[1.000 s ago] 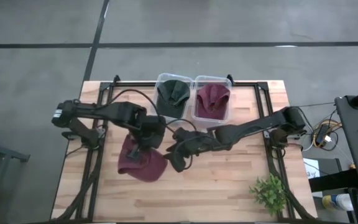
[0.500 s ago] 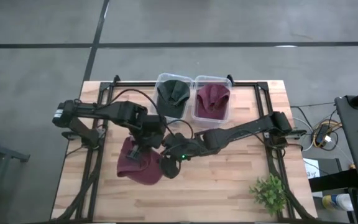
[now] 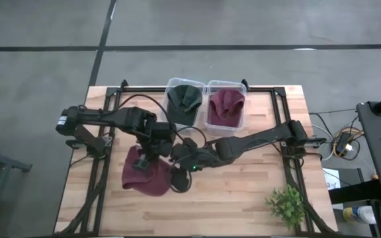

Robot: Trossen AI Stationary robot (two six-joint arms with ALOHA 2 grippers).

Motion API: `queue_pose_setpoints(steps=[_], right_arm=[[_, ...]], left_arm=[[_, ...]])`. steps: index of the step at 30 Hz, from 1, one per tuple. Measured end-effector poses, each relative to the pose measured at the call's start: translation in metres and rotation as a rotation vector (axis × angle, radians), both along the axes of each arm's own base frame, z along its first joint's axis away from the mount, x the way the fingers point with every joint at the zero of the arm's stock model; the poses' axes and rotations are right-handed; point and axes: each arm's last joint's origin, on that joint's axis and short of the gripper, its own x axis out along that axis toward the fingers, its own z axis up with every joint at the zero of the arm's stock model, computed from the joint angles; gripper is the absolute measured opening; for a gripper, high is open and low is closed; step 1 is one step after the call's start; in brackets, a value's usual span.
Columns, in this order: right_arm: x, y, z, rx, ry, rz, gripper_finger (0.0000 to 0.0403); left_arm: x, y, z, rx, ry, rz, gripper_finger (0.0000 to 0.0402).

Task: Pick & Place hat
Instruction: Put the red cap into the right transparent bin

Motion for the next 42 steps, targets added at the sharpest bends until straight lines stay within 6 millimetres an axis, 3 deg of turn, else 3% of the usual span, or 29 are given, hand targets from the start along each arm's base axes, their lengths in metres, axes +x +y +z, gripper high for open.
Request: queue_pose_setpoints(steps=[15,27,32,38,42], right_arm=[[0.0,-0.001,-0.001,0.012,0.004,-0.03,0.0187],[0.001,-0.002,-0.009,0.073,0.029,-0.088,0.0181],[0.002,-0.002,-0.009,0.092,0.026,-0.093,0.0136],[0.001,-0.002,-0.009,0.103,0.029,-0.082,0.0028],[0.001,-0.002,-0.009,0.108,0.029,-0.087,0.0013]], left_arm=[[0.001,0.001,0.001,0.003,-0.006,0.015,0.0006],[0.004,0.0,0.019,-0.013,-0.106,0.012,0.0006],[0.003,0.0,0.02,-0.014,-0.107,0.015,0.0006],[0.003,0.0,0.019,-0.016,-0.104,0.015,0.0006],[0.003,0.0,0.019,-0.024,-0.102,0.027,0.0019]])
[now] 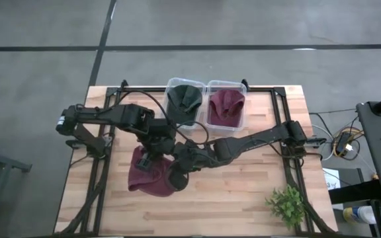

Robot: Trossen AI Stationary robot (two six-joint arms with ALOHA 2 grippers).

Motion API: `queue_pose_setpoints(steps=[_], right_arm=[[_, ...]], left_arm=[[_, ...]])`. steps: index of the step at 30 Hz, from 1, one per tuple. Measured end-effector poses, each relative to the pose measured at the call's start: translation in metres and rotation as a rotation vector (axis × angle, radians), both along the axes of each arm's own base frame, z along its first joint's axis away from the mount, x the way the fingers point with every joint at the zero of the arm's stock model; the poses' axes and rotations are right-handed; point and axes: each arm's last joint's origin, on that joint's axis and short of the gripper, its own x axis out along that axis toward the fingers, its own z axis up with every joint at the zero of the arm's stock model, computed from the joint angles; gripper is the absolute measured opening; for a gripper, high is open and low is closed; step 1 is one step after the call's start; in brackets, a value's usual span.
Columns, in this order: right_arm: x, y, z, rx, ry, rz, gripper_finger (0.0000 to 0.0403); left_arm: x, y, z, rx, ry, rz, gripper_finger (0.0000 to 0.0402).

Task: Pick & Place hat
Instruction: Put the red cap into the right transparent bin

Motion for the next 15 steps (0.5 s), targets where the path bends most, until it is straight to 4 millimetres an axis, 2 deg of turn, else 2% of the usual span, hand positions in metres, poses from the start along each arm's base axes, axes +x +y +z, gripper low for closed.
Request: queue_pose_setpoints(steps=[8,15], right_arm=[[-0.001,0.002,0.001,0.013,0.0,-0.003,0.0011],[-0.002,0.003,0.002,0.034,-0.006,-0.029,0.001]], left_arm=[[0.0,0.002,0.001,0.024,-0.005,0.039,0.0031],[-0.011,0.009,0.011,0.077,-0.05,0.089,0.0033]])
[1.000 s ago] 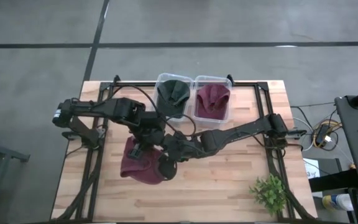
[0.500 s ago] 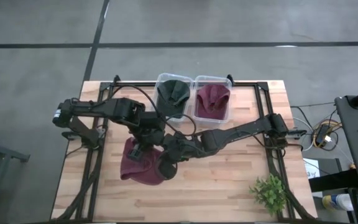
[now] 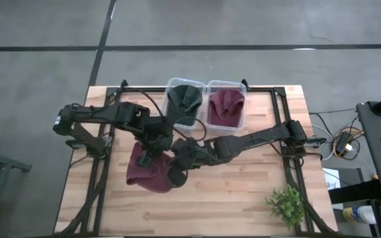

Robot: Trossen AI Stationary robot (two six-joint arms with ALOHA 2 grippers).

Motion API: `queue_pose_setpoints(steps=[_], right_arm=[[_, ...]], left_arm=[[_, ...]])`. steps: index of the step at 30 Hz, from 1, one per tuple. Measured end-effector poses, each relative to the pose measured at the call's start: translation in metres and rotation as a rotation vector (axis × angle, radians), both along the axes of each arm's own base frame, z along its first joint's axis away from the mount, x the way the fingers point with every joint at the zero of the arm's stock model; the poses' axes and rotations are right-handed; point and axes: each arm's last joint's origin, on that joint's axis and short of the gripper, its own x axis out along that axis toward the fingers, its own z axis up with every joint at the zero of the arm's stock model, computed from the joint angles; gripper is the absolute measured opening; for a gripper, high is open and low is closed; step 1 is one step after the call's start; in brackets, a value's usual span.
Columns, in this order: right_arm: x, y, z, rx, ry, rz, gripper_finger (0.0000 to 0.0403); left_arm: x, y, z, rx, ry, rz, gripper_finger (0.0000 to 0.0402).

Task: Pick & Place hat
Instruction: Put the red cap into the right transparent bin

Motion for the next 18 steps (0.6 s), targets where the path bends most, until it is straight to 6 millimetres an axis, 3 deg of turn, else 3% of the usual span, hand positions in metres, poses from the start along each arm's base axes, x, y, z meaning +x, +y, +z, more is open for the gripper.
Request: queue_pose_setpoints(steps=[10,18], right_arm=[[-0.001,0.003,-0.001,0.025,0.004,0.012,0.0009],[-0.004,-0.001,0.004,0.028,-0.008,-0.067,0.0009]], left_arm=[[-0.019,0.004,0.023,0.018,-0.094,0.035,0.0034],[-0.046,0.012,0.057,0.122,-0.273,0.166,0.0035]])
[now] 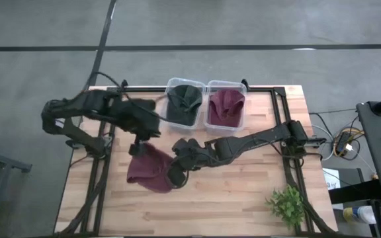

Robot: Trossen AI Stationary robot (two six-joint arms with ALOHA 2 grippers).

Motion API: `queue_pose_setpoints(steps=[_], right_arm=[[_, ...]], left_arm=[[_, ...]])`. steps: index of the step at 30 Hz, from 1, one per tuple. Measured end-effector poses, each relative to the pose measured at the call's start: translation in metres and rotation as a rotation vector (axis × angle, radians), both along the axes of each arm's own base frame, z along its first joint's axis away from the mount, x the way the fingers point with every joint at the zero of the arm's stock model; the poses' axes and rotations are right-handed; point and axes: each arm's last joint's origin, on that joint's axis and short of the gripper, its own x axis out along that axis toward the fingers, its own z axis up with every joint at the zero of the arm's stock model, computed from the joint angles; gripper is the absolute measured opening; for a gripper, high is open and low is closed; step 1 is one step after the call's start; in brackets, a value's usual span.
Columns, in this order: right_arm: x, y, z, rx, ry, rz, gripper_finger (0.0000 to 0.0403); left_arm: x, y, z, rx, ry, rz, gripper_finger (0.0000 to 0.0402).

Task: Pick & Place hat
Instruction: Put the red cap into the right transparent bin

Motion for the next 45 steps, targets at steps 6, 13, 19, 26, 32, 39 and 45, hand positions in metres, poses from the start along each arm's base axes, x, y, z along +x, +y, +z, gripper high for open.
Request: queue_pose_setpoints(steps=[6,13,19,26,32,39,45], right_arm=[[-0.023,-0.017,0.023,-0.03,0.03,-0.174,0.001],[-0.063,-0.044,0.061,-0.104,0.013,-0.408,0.0011],[-0.094,-0.061,0.084,-0.158,-0.021,-0.586,0.0012],[-0.135,-0.074,0.095,-0.212,-0.034,-0.853,0.0012],[-0.158,-0.083,0.085,-0.208,-0.023,-1.029,0.0013],[-0.16,-0.096,0.066,-0.21,0.024,-1.11,0.0013],[-0.159,-0.11,0.046,-0.237,0.106,-1.146,0.0013]], left_arm=[[-0.034,0.006,0.034,0.02,-0.23,0.082,0.0035],[-0.074,0.01,0.063,0.007,-0.486,0.115,0.0035],[-0.093,0.012,0.07,-0.037,-0.555,0.14,0.0035],[-0.098,0.012,0.071,-0.052,-0.565,0.149,0.0035],[-0.097,0.012,0.071,-0.051,-0.561,0.149,0.0035],[-0.094,0.013,0.07,-0.035,-0.556,0.168,0.0035],[-0.092,0.013,0.069,-0.022,-0.553,0.185,0.0035]])
